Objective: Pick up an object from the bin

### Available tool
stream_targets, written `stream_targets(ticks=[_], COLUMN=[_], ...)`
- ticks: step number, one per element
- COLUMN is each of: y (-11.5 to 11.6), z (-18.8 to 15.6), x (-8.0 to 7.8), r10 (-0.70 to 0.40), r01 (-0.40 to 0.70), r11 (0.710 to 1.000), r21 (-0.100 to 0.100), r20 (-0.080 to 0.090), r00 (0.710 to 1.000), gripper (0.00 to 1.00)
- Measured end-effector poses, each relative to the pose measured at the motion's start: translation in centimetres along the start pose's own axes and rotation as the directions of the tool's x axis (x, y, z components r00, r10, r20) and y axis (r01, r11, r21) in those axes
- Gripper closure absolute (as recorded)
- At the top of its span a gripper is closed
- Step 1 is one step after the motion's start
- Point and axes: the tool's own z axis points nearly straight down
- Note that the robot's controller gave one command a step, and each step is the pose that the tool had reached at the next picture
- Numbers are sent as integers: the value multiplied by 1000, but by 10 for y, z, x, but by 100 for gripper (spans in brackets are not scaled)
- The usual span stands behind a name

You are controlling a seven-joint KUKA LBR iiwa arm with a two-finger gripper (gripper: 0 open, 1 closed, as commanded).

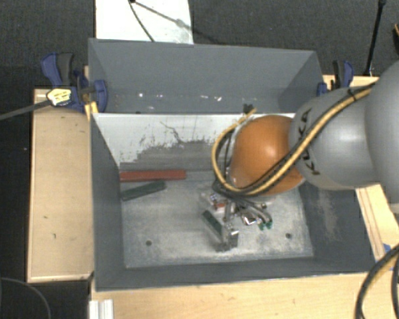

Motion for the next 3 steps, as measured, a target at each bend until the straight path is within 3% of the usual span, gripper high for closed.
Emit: stream_targets(ticks=[1, 2, 3], y=[-64, -59, -76], z=[-1, -1, -155], x=[-25, -24, -22], r10=[8, 8, -147], r01=[-8, -8, 147], r11=[1000, 1000, 989], r21=[4, -1, 5], r20=[8, 4, 13], r00=[1000, 1000, 989], gripper=[0, 100, 100])
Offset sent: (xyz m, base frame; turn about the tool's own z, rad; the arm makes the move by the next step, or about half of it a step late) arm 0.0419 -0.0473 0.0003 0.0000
